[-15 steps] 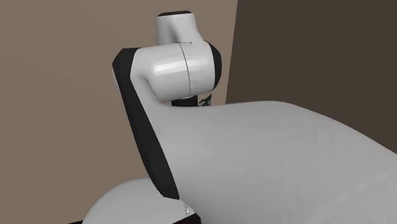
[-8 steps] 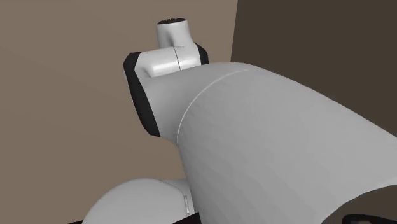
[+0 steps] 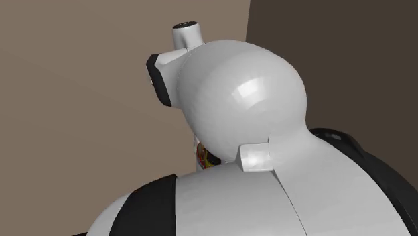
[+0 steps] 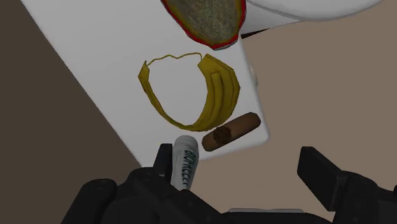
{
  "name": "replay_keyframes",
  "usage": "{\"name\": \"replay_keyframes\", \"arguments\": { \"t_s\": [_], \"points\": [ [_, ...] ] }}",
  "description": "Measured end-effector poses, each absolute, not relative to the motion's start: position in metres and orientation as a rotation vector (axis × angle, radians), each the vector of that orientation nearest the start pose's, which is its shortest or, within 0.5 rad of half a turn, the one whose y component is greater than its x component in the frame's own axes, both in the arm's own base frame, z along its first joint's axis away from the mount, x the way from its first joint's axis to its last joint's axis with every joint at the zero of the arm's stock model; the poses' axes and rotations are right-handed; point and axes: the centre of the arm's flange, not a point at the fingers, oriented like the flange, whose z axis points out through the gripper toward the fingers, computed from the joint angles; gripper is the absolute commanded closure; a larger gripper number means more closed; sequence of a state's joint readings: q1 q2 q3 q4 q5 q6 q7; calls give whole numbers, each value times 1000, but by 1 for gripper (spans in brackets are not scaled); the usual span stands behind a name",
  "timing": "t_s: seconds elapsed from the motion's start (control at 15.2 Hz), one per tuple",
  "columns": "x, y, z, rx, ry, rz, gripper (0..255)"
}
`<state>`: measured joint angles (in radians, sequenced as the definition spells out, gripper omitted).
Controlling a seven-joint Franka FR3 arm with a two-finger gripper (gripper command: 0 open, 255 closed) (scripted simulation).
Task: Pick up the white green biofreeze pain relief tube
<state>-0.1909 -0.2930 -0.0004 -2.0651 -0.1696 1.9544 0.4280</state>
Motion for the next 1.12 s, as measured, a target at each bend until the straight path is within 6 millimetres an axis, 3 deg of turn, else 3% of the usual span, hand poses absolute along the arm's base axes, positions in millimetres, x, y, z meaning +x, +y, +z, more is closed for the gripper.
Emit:
{"name": "replay_keyframes", "arguments": {
  "t_s": [0.46,0.73,1.12],
  "points": [
    [535,-166,573,-2989,1365,-404,0],
    [556,-205,572,-2887,1587,-439,0],
    [559,-212,546,-2869,1623,-446,0]
  ]
}}
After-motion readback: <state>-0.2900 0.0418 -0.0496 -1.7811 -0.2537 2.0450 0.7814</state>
